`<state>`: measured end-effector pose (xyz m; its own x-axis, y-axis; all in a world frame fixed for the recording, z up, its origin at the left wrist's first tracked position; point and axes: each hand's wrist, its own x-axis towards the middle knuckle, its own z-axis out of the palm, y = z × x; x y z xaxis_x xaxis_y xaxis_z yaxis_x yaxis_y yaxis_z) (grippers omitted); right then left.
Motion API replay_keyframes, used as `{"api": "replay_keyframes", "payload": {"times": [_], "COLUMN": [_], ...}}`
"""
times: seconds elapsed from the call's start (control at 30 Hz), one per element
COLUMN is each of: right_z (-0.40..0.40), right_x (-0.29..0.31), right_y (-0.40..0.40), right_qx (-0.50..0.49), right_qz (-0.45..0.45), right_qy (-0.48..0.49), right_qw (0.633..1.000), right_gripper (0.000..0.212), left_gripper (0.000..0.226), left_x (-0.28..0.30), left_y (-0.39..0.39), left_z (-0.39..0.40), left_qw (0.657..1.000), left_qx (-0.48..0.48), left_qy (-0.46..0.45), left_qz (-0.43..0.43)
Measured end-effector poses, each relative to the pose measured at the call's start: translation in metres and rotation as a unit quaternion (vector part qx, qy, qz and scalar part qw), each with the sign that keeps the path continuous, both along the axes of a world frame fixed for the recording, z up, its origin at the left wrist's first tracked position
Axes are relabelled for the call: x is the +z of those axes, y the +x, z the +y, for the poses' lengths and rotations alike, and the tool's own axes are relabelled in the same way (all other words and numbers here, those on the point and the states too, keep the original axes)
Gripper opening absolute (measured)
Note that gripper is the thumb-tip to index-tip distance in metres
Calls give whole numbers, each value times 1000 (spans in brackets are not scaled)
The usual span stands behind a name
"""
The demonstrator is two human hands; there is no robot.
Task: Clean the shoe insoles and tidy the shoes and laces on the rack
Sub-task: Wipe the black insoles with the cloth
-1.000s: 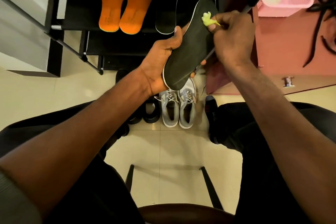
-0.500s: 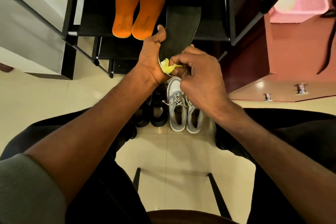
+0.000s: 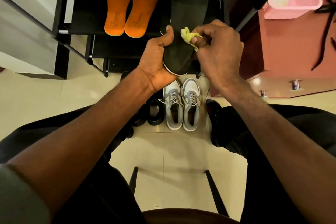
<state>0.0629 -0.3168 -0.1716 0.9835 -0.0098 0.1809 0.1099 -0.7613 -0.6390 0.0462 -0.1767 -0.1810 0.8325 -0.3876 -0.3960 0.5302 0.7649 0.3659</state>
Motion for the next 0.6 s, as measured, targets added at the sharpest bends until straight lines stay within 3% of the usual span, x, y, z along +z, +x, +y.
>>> {"api": "replay_keyframes", "payload": {"times": [0.13, 0.3, 0.4, 0.47, 0.6], "right_z": [13, 32, 33, 33, 29], "right_x": [-6, -8, -4, -2, -3], "right_y": [-11, -41, -52, -50, -38], "right_qx": [28, 95, 94, 73, 42], "right_qz": [23, 64, 42, 11, -1], "right_qy": [13, 68, 36, 9, 124], "right_qw": [999, 991, 994, 997, 991], "right_gripper": [19, 26, 31, 33, 23], "left_gripper": [61, 58, 57, 57, 54], "left_x": [3, -4, -5, 1, 3], "left_y": [13, 19, 19, 22, 26], "left_z": [4, 23, 28, 28, 25], "left_qw": [998, 991, 991, 992, 992], "left_qx": [59, 113, 114, 111, 100], "left_qy": [-5, -37, -49, -35, 73], "left_qz": [6, 54, 48, 42, 39]}}
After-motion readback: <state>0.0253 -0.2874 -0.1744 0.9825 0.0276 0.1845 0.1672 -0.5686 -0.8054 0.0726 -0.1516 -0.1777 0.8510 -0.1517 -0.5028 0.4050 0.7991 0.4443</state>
